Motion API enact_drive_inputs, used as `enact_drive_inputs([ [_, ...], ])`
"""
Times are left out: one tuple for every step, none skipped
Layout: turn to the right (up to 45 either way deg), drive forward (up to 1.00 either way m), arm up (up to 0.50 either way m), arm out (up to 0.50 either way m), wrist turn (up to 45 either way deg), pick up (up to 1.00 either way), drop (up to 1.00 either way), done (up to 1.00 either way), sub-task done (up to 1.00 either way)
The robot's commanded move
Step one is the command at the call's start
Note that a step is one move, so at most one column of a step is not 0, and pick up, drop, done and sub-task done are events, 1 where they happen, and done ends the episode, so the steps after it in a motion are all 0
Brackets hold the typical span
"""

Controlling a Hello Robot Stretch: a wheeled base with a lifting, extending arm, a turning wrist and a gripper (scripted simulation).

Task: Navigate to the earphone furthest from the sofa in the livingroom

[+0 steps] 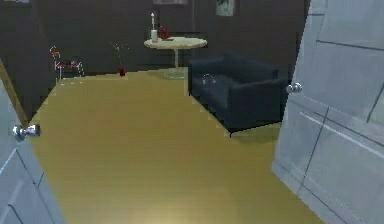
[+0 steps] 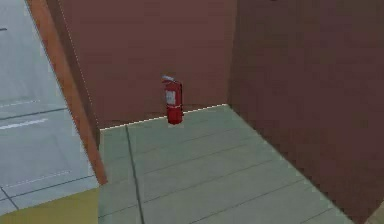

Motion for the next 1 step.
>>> enact_drive_inputs([
  [0.0,1.0,0.0,0.0,0.0,0.0,0.0,0.0,0.0],
])
